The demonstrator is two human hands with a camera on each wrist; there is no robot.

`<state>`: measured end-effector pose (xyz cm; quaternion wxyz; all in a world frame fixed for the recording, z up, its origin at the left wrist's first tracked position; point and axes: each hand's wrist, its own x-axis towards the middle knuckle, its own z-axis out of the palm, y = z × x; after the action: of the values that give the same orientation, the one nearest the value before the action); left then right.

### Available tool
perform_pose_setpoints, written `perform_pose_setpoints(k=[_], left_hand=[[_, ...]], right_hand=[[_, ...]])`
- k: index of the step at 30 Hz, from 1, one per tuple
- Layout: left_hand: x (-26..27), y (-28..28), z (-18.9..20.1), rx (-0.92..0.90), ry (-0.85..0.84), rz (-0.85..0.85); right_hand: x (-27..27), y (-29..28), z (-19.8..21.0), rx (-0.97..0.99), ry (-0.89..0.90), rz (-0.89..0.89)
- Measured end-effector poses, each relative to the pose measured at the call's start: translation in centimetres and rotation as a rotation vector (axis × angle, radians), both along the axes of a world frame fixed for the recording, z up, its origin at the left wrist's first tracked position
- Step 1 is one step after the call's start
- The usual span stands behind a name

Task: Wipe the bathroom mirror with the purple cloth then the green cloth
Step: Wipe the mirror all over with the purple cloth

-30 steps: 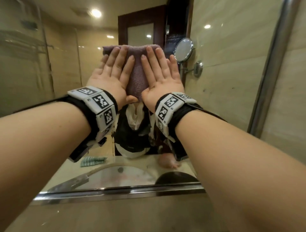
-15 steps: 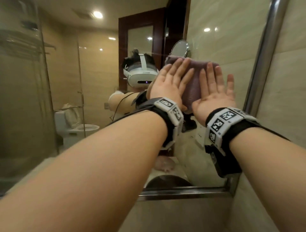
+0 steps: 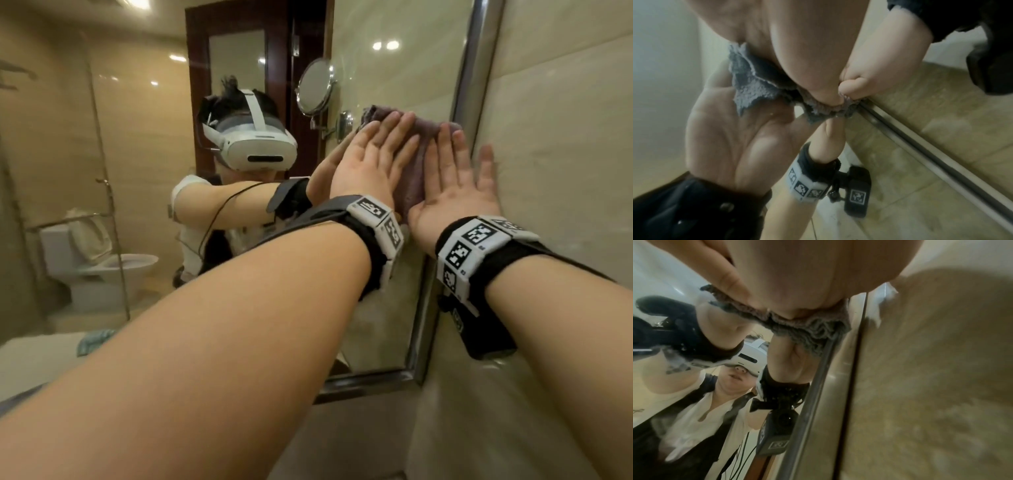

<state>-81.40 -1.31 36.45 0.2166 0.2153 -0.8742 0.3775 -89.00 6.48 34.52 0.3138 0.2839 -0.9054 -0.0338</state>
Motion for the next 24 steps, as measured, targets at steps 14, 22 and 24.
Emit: perform_pose_setpoints(k=[14, 22, 24], left_hand=[[8.6, -6.1, -2.2, -0.042, 0.048, 0.057], [17.2, -11.1, -4.4, 0.022, 0.124, 0.151], [19.1, -12.4, -5.0, 0.047, 0.144, 0.165]], right_hand=[[5.9, -4.2, -1.1, -0.014, 0.04, 0.269], [13.5, -9.4, -1.9, 0.049, 0.166, 0.407], [15.2, -10.8, -2.3, 0.048, 0.18, 0.454]])
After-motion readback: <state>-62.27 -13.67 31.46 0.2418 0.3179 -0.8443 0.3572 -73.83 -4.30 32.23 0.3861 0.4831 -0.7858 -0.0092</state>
